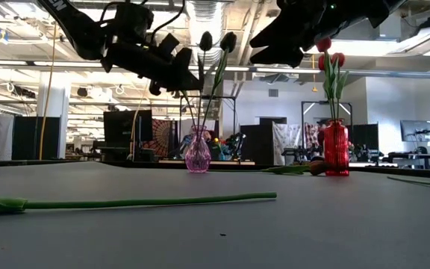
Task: Sort flowers into vase by color
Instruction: Put the black flower into the violet vase, then put the middle dark red flower into the yellow vase
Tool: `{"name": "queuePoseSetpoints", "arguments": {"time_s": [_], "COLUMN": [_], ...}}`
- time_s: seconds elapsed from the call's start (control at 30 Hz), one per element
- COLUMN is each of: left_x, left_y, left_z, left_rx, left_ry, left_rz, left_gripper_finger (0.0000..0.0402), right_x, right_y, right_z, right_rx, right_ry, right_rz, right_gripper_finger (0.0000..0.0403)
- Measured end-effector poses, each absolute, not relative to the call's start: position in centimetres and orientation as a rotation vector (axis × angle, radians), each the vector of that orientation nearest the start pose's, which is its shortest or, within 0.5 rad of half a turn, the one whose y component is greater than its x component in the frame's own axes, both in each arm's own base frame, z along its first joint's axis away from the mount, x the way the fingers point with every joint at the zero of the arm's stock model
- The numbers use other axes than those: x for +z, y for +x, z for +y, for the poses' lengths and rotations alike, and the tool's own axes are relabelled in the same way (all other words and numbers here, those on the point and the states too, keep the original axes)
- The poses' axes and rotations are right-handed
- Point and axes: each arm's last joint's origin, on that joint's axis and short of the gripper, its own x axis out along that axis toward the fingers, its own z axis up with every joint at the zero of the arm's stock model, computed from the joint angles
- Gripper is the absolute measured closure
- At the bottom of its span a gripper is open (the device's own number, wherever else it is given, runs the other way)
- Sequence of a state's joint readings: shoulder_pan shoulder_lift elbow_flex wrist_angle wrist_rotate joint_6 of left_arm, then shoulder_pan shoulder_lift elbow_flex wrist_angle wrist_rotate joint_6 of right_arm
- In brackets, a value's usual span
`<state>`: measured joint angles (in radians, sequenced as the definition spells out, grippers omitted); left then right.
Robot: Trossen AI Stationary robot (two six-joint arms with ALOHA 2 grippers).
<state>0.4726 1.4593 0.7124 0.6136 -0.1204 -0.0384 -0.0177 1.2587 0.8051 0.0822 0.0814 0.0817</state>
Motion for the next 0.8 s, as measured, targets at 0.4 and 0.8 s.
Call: {"name": "queuePoseSetpoints", "arguments": {"time_s": [0.4,0.8], "left_x": [21.8,24.3], "left_y": [27.0,24.9], "left_z": [13.9,11.4], "left_rx": [0.524,0.325], "left_ry": [-0.103,-0.171], "left_rz": [0.252,0.318], "left_gripper_finger": [0.0248,0.0242], "right_x": [25.9,24.3], "right_y": [27.2,24.0], "right_z": [-0.7,1.3], "right_rx": [-0.118,0.04], "right_ry": [0.117,-0.004], "right_rz": [0.443,1.0], "right_gripper_finger": [0.0097,0.0097]}}
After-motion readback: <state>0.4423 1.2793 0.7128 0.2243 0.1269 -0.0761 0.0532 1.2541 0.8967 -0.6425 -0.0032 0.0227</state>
